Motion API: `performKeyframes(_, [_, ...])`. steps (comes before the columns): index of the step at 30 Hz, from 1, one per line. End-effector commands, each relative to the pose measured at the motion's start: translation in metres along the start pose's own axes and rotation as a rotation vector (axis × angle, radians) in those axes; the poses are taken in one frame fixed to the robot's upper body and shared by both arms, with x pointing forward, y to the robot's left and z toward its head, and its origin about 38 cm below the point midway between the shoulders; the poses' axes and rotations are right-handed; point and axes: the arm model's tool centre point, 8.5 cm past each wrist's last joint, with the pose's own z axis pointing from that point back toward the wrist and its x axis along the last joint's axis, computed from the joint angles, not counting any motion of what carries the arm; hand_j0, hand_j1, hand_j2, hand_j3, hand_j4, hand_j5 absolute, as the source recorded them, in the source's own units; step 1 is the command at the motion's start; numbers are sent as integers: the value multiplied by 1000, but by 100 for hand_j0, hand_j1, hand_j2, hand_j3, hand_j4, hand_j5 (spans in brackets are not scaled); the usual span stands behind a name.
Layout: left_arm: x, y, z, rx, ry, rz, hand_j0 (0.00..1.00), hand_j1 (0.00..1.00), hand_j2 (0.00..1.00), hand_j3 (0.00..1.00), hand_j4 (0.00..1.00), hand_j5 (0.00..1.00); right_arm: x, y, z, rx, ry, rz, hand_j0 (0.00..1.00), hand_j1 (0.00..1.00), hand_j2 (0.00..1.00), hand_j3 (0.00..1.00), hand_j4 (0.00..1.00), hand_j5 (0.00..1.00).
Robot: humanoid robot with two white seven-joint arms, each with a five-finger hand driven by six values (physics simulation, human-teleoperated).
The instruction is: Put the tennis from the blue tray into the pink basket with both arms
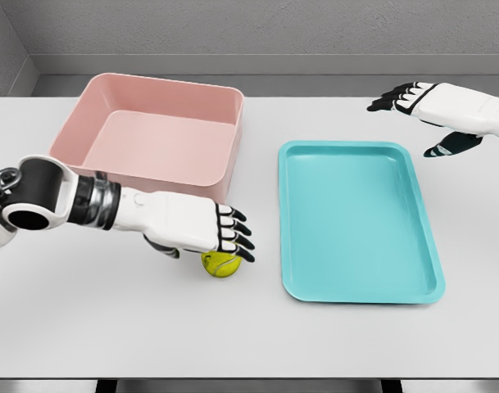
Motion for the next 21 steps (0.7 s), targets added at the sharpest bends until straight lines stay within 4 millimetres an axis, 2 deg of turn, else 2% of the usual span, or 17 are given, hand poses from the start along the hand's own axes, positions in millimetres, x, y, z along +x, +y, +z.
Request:
performKeyframes(1, [1,3,-5,7,-13,-1,100,100,100,100,100,100,-1,0,1,-4,3,-5,100,100,100,100,100,100])
performKeyframes(4, [3,5,-10,12,-24,-4,100,100,100,100,100,100,-1,0,1,-3,4,-6,100,100,100,100,100,100])
performKeyframes(12, [1,5,-6,16,-15,2,100,100,100,100,100,100,-1,0,1,-4,3,-5,100,100,100,100,100,100])
performKeyframes(18, [7,6,-10,71,-64,78,100,100,100,100,100,100,-1,0,1,-2,3,-5,100,100,100,100,100,100])
performKeyframes(21, [-2,0,-7,63,-38,101,100,100,100,100,100,100,-1,-1,1,-3,3,-4,100,100,100,100,100,100])
